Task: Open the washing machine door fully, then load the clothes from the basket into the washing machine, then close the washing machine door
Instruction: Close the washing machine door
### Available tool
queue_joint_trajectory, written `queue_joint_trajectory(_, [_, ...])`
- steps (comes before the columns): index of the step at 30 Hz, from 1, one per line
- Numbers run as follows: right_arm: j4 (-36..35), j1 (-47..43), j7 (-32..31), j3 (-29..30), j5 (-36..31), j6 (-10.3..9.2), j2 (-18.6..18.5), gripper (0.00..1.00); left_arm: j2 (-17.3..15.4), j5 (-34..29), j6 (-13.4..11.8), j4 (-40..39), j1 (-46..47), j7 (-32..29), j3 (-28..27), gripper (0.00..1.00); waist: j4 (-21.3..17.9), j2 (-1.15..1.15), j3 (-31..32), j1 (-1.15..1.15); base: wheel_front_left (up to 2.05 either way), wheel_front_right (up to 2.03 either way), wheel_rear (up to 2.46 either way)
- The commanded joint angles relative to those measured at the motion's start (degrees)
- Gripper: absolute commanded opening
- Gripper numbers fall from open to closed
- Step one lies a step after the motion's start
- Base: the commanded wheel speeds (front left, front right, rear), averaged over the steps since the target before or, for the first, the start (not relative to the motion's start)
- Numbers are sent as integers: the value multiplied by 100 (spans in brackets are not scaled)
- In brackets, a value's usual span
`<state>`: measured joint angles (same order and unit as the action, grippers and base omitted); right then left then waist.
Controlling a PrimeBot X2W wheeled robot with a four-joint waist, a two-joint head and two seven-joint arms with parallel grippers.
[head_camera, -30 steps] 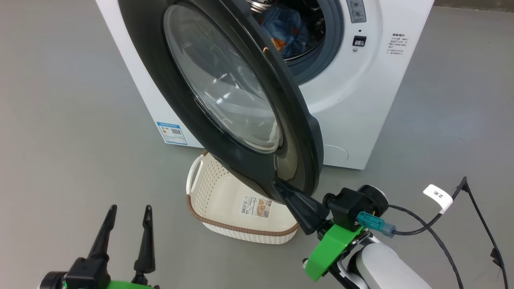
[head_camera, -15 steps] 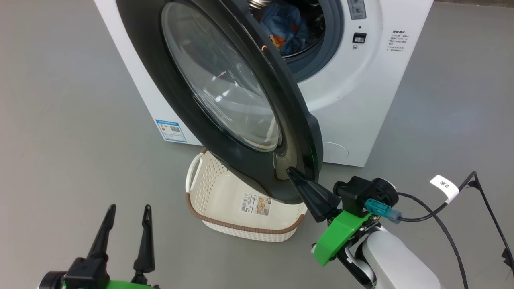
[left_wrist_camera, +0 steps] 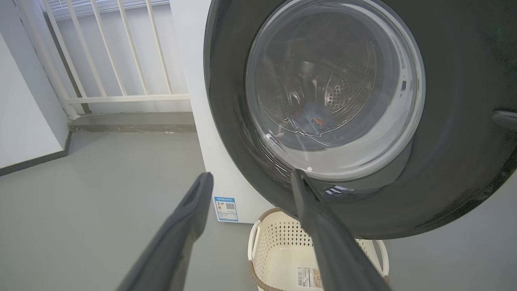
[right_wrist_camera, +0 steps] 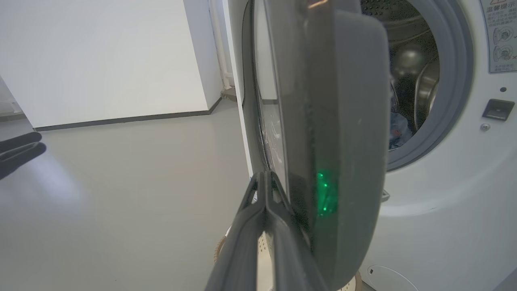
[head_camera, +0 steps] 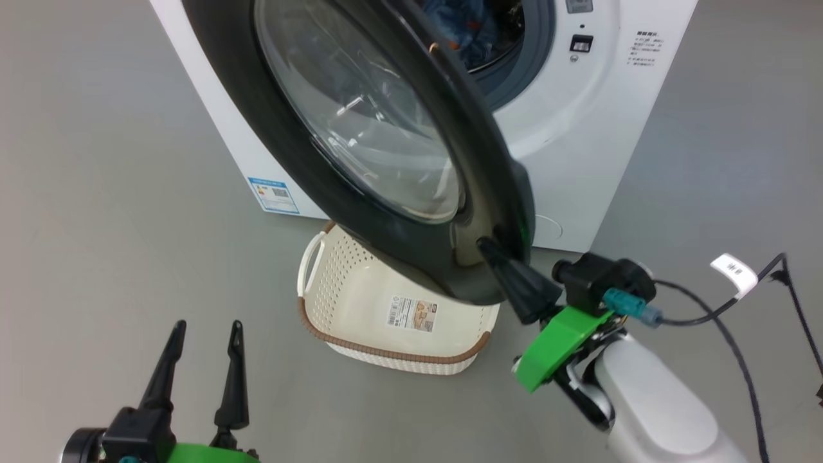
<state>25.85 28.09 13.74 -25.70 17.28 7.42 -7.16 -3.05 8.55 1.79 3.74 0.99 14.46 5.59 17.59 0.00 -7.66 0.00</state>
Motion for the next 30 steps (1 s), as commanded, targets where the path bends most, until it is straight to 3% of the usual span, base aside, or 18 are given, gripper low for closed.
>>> queue_joint_trajectory(1, [-94, 194, 66, 20, -38, 7, -2, 0, -49, -79, 27, -177, 254, 53, -203, 100, 9, 0, -54, 0, 0, 0, 0])
queue_joint_trajectory(18, [981, 1837, 115, 575, -236, 7, -525, 0, 13, 23, -85, -487, 662, 53, 88, 100, 210, 0, -869, 0, 0, 0, 0])
queue_joint_trajectory(30, [1929, 3259, 125, 1134, -232, 7, -733, 0, 16, 287, -322, -622, 921, 53, 426, 100, 359, 0, -1349, 0, 0, 0, 0])
